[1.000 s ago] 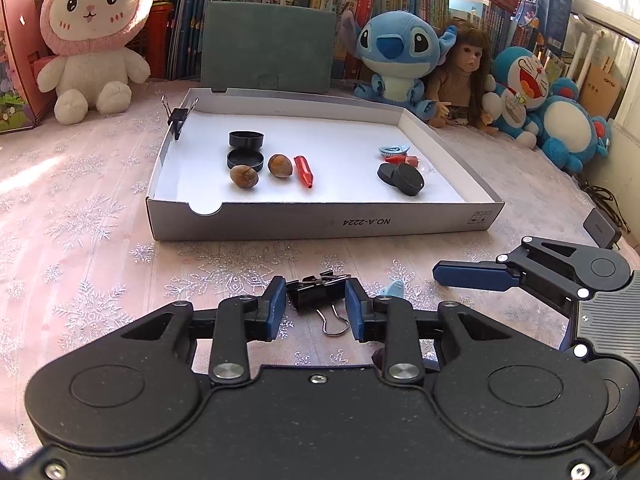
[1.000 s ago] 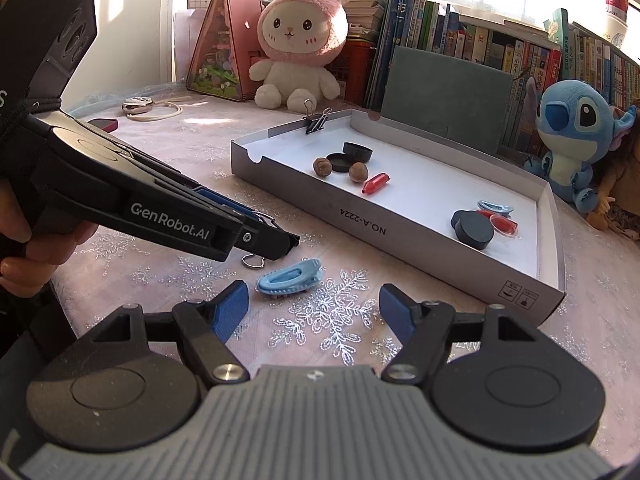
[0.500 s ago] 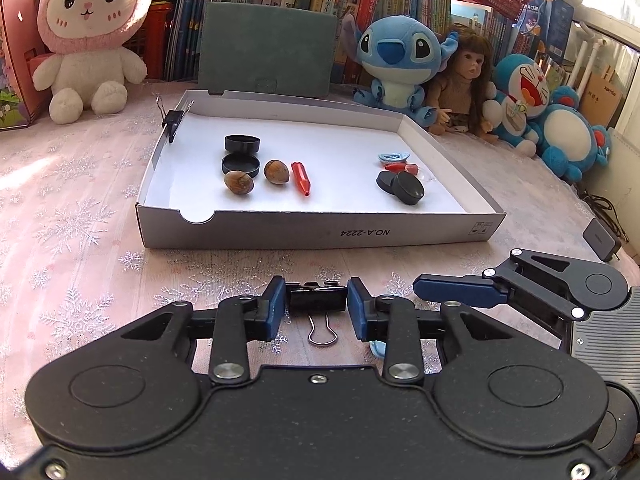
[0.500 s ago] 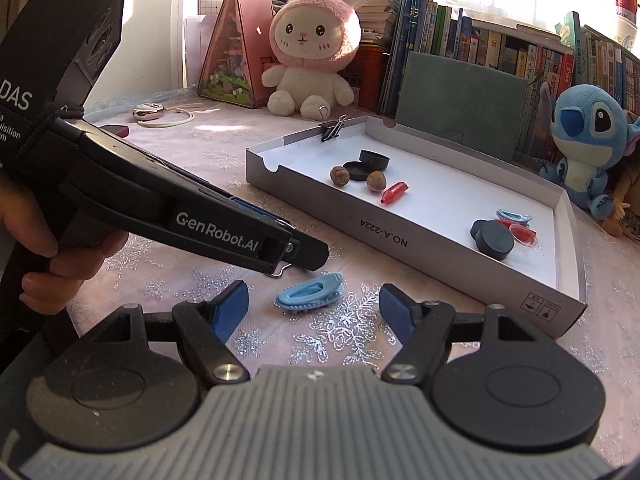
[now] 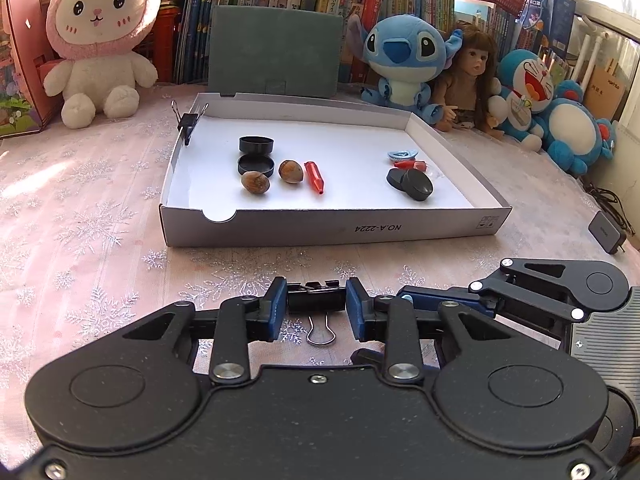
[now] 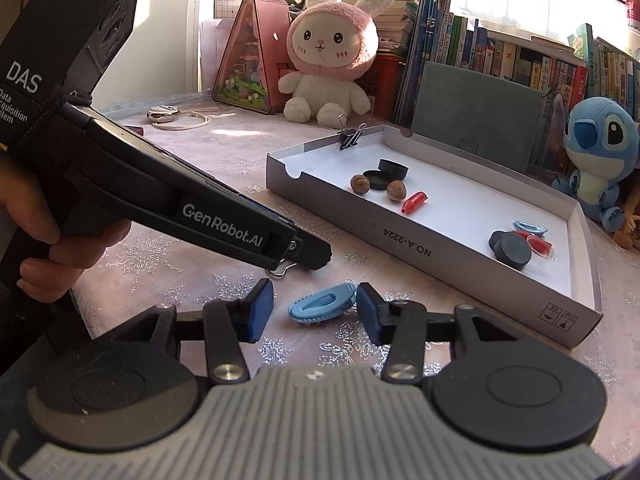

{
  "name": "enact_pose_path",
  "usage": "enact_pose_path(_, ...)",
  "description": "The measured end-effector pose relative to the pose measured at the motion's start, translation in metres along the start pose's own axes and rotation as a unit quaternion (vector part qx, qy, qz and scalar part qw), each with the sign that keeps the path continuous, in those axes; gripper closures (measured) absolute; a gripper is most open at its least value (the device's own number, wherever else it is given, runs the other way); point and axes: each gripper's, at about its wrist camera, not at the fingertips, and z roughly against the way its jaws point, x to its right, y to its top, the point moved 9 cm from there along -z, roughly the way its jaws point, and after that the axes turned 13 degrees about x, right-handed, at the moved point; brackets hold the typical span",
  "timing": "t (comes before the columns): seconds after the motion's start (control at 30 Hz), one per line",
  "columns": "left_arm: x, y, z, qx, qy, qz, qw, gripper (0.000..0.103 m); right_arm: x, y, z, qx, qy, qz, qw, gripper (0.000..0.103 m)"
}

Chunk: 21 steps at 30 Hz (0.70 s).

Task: Organize rigid objects
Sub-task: 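Grasp the black binder clip with the left tool while the right tool grasps the blue clip, then carry the binder clip and blue clip over the tray with both tools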

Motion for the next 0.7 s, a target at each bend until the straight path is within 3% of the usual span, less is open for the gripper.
enact_pose_path(0.07, 0.0, 0.0, 0.001, 0.001, 0.001, -0.002, 1.0, 0.073, 0.002, 0.001, 0.002, 0.002, -0.009, 0.004, 1.0, 0.061)
enact_pose_path(0.5, 0.007, 0.004, 0.008, 0.006, -0.003, -0.008, 0.9999, 0.073, 0.022, 0.008, 0.015, 0.016, -0.05, -0.012, 0.999, 0.061)
enact_pose_path(0.7, 0.015, 0.022, 0.018, 0.028, -0.017, -0.013, 0.9994, 0.073, 0.038, 0.019, 0.024, 0.029, -0.073, -0.017, 0.997, 0.061)
